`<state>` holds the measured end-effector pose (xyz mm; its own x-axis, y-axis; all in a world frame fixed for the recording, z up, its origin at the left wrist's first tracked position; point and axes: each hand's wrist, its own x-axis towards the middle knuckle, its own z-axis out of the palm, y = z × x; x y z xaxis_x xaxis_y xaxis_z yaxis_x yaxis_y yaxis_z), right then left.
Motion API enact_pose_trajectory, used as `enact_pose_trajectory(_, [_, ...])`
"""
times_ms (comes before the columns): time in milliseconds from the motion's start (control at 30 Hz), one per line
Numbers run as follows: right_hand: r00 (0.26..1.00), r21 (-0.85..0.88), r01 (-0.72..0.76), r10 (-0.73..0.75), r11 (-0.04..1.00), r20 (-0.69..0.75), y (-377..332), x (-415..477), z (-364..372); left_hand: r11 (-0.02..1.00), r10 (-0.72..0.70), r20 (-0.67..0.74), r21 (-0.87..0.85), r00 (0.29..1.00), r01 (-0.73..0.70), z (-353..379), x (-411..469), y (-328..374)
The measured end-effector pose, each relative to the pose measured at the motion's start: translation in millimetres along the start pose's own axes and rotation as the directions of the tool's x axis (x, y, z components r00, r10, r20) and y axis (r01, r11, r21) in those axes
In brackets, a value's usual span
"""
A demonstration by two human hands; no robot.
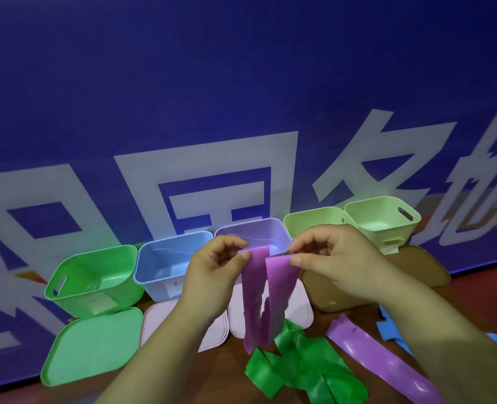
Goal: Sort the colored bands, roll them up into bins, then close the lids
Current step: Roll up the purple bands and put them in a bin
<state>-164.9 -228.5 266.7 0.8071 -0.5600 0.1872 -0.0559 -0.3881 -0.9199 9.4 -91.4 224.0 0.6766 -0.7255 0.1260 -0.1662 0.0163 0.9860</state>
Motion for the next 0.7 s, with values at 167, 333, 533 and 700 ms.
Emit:
enact_pose_trajectory(167, [0.999,0.020,0.029,-0.028,0.999,-0.039,0.6,11.0,15.7,0.998,0.033,0.062,0.048,0.998,-0.036,-4.5,-2.4,14.5])
enact_pose_trajectory(333, [0.991,0.096,0.037,-0.024,0.995,-0.135,6.9,21.4,31.5,1.000,0.012,0.060,-0.002,0.998,-0.012,-10.9,-3.6,24.1])
enact_pose_trajectory(533, [0.985,0.119,-0.010,0.030,0.993,-0.171,11.5,28.6,45.7,0.975,-0.098,0.067,-0.194,0.993,0.109,-15.1,-3.9,23.9])
enact_pose_trajectory(700, [0.983,0.181,-0.033,0.065,0.983,-0.171,19.6,28.9,56.6,0.996,-0.059,-0.034,-0.074,0.998,0.057,-16.2,-0.9,15.9])
